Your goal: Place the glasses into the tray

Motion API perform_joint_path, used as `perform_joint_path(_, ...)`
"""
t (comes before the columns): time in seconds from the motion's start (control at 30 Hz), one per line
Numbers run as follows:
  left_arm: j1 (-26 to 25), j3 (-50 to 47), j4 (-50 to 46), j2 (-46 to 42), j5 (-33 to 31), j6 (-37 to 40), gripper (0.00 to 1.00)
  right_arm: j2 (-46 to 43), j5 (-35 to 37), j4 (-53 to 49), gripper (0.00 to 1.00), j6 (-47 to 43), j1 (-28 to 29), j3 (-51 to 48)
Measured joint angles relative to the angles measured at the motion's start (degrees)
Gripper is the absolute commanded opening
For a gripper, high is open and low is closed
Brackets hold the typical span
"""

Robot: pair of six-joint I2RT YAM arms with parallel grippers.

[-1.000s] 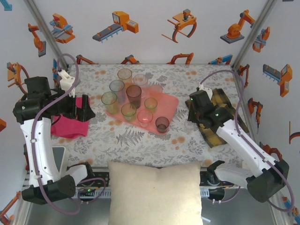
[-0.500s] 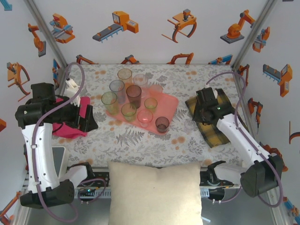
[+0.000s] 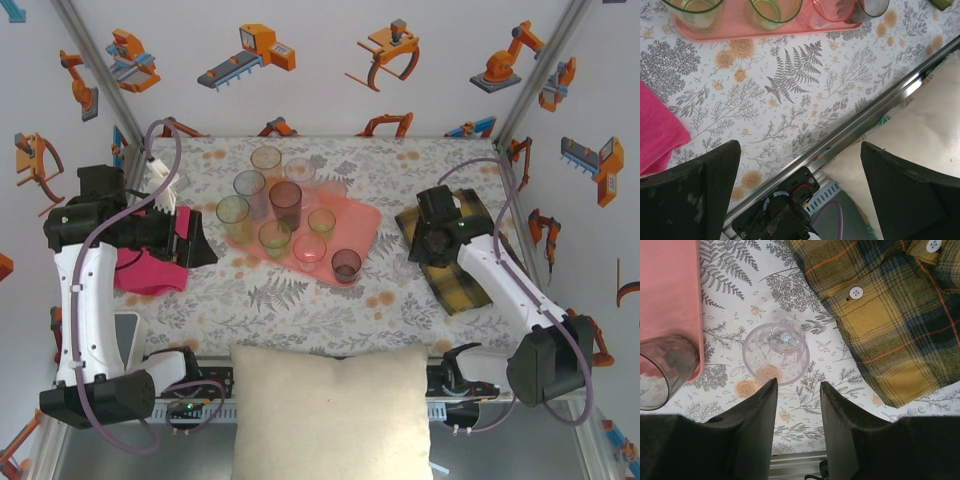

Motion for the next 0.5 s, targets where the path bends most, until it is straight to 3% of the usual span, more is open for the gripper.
perform_joint_path(0.5, -1.09, 0.15, 1.7, 1.18, -0.09, -1.6, 0.97, 0.68, -0.04, -0.13, 0.4, 0.07, -0.26, -0.09)
